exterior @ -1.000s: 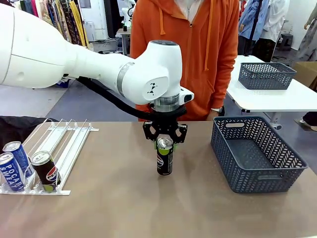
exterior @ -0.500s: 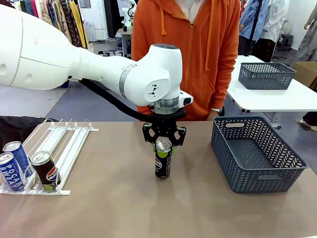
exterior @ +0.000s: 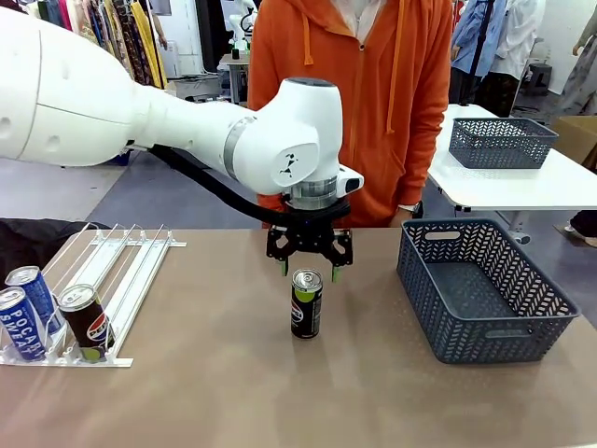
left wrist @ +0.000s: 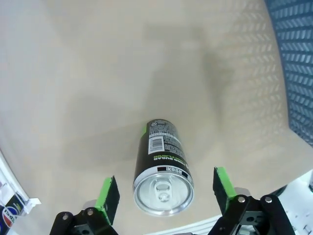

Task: Retrieve and store the cans from the dispenser.
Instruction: Pick up one can from the Automatic Can Dispenser and place it in the middle of the table.

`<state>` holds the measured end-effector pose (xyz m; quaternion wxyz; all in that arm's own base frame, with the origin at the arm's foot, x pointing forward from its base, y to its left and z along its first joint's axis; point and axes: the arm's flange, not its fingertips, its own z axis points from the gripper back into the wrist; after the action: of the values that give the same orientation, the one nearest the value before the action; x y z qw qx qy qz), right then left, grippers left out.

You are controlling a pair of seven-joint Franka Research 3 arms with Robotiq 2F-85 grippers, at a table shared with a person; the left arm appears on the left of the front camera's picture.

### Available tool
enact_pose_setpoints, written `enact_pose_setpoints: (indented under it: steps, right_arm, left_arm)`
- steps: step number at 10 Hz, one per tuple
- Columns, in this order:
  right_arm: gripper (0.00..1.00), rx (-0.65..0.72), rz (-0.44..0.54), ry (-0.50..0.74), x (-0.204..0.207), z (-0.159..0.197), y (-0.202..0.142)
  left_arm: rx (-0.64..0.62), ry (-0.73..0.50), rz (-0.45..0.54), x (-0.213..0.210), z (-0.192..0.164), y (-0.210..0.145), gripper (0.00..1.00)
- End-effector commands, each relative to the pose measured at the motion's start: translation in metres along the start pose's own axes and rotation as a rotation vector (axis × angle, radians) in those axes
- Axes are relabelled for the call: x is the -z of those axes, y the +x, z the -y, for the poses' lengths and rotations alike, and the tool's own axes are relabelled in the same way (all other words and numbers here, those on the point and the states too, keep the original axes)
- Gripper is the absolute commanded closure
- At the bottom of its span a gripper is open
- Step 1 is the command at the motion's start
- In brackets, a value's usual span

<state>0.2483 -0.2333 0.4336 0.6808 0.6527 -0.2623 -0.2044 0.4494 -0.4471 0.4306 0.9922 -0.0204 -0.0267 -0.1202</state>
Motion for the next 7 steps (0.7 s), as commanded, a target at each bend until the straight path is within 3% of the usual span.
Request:
enact_pose_setpoints:
  steps: [1, 4, 5, 6, 7]
  right_arm:
    - [0.0, -0.003, 0.008, 0.018, 0.0, -0.004, 0.002]
    - [0.0, -0.003, 0.008, 0.018, 0.0, -0.004, 0.002]
    - [0.0, -0.003, 0.008, 0.018, 0.0, -0.004, 0.002]
    - [0.0, -0.003, 0.008, 0.018, 0.0, -0.004, 0.002]
    - [0.0, -0.003, 0.008, 0.018, 0.0, -0.004, 0.002]
  left_arm:
    - [-0.024, -0.042, 0.065, -0.046, -0.022, -0.013, 0.0]
    - [-0.058, -0.134, 0.13, -0.169, -0.106, -0.065, 0.0]
    - [-0.15, -0.209, 0.132, -0.208, -0.178, -0.081, 0.0]
    - [-0.154, -0.386, 0.057, -0.231, -0.249, -0.096, 0.0]
    - [-0.235, -0.581, 0.103, -0.243, -0.317, -0.118, 0.0]
